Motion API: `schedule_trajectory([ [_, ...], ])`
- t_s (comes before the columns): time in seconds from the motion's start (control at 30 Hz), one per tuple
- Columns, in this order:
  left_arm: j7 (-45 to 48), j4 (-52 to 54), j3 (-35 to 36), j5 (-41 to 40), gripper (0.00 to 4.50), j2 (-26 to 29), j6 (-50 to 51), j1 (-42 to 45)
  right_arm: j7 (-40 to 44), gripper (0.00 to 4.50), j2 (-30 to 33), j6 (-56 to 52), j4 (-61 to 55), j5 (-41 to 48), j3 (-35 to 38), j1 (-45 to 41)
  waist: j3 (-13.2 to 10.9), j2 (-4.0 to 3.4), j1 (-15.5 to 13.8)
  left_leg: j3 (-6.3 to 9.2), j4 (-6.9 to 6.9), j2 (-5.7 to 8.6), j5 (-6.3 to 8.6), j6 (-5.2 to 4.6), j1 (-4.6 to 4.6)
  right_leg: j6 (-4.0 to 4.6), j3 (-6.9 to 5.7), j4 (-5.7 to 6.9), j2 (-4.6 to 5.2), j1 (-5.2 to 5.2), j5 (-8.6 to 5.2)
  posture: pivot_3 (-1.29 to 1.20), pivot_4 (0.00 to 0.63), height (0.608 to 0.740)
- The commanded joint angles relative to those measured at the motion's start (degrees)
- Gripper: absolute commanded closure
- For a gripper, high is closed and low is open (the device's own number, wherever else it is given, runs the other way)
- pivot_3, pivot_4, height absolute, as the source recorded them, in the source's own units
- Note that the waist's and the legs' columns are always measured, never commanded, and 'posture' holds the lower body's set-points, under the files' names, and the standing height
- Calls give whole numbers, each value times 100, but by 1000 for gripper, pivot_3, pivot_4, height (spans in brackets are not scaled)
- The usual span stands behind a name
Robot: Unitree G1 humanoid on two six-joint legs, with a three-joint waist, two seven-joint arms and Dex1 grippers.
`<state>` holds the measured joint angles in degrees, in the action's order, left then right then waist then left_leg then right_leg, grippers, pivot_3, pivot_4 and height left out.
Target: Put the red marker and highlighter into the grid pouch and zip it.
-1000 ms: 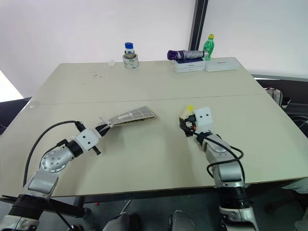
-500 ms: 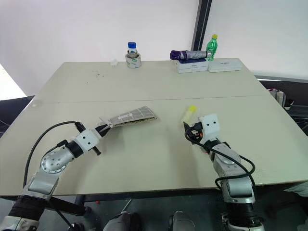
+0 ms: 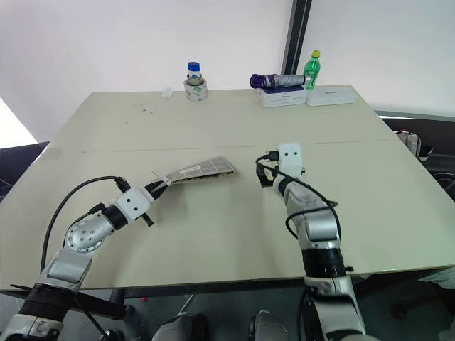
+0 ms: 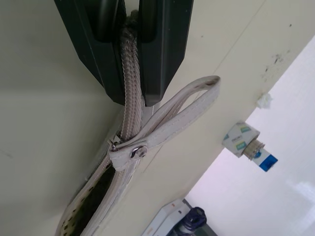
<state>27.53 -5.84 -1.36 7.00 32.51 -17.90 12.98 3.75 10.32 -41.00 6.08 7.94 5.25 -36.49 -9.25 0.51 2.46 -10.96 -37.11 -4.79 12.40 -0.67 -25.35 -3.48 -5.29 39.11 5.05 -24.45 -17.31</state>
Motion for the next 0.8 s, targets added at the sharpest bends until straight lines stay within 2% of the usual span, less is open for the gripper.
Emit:
schedule_trajectory([
  [0.03, -58, 245, 72, -10, 4500, 12, -20, -50, -250, 36, -43, -205, 630, -16, 218, -432, 0, 0, 3, 0, 1, 0, 0, 0, 0, 0, 0, 0, 0, 0, 0, 0, 150, 740],
  [0.3, -137, 416, 54, 61, 4500, -29, 54, -179, -520, 36, -113, -119, 1735, -197, 151, -934, 0, -1, 10, -3, 3, -1, -1, 2, 0, 0, 0, 0, 0, -2, 0, 0, 150, 740],
  [0.37, -143, 440, 62, 68, 4500, -37, 81, -186, -495, 556, -191, -85, 1755, -140, 174, -905, 0, -1, 10, -3, 3, -2, -1, 2, 0, 0, 0, 0, 0, -1, 0, 0, 150, 740],
  [0.43, -142, 443, 65, 75, 4500, -35, 90, -185, -507, 1381, -233, -78, 1768, -221, 95, -856, 0, -1, 12, -3, 3, -2, -1, 2, 0, 0, 0, 0, 0, -1, 0, 0, 150, 740],
  [0.57, -120, 423, 79, 67, 4500, -28, 98, -134, -478, 3506, -262, -16, 1742, -295, 1, -762, 0, -1, 10, -3, 3, -2, -1, 2, 0, 0, 0, 0, 0, -1, 0, 0, 150, 740],
  [0.7, -112, 389, 73, 66, 4500, -28, 86, -98, -264, 3588, -113, 304, 1577, -477, -267, -682, 0, -1, 10, -3, 3, -2, -1, 2, 0, 0, 0, 0, 0, -1, 0, 0, 150, 740],
  [0.8, -96, 365, 63, 46, 4500, -40, 92, -53, 571, 3588, 150, 884, 946, -374, -541, -544, -1, -2, 8, -3, 4, -2, -1, 2, 0, 0, 0, 0, 1, -1, 0, 0, 150, 740],
])
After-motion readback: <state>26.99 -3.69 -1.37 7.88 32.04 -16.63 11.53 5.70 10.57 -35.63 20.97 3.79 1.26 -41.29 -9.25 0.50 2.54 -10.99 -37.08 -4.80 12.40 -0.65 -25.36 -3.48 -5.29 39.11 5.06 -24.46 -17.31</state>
